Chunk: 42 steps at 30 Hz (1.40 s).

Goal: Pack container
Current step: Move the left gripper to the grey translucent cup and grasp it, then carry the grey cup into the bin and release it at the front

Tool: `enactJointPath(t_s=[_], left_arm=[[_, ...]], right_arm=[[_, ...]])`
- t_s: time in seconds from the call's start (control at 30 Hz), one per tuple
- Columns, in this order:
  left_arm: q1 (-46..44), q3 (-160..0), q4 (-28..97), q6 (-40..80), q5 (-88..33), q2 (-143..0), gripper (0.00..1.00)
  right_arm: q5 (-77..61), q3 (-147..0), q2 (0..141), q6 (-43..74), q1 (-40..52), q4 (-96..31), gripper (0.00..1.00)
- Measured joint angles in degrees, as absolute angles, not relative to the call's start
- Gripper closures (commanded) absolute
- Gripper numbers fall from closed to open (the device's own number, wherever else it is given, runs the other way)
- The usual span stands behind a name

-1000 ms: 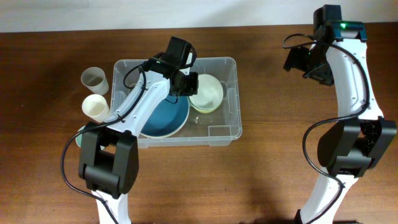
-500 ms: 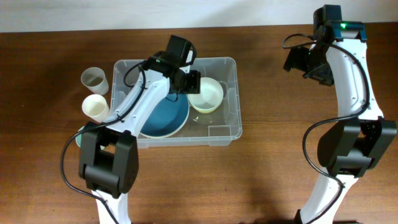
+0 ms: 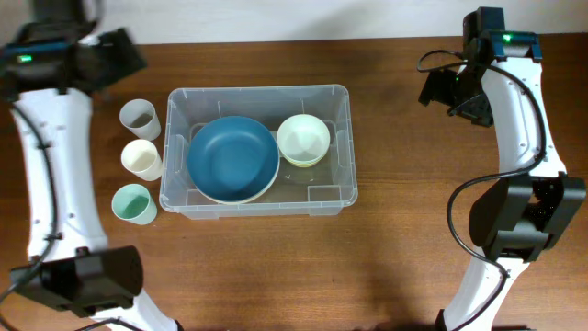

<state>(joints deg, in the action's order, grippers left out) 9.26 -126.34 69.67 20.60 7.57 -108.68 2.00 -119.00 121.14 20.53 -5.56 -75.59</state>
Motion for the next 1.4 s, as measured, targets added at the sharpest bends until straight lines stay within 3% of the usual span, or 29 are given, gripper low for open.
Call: enactJointPath(t_s=[0.43,0.97,1.07,1.2,1.23,1.4], left_arm=[[16.5,-126.3,68.4,20.4,2.7,-129.8,0.01],[16.5,-126.3,67.6,19.5,1.9,-136.9,0.02],[16.5,-126.3,67.6,19.2,1.9,-138.6,0.3],[16.5,-126.3,67.5,19.3,1.9,-139.2,0.89],[16.5,-126.3,67.5,19.0,1.9,-139.2,0.98],[17.5,-126.9,68.0,19.1,1.4,-139.2,0.99]], right_arm=[[2.0,-119.0,121.1,20.5,-5.6,-75.6,0.01],[2.0,-119.0,121.1,20.5,-5.5,-75.6,0.01],[2.0,-119.0,121.1,20.5,-5.6,-75.6,0.01],[2.0,-119.0,121.1,20.5,-5.6,-75.6,0.01],[2.0,-119.0,121.1,20.5,-5.5,-75.6,0.01],[2.0,-119.0,121.1,20.5,-5.6,-75.6,0.01]])
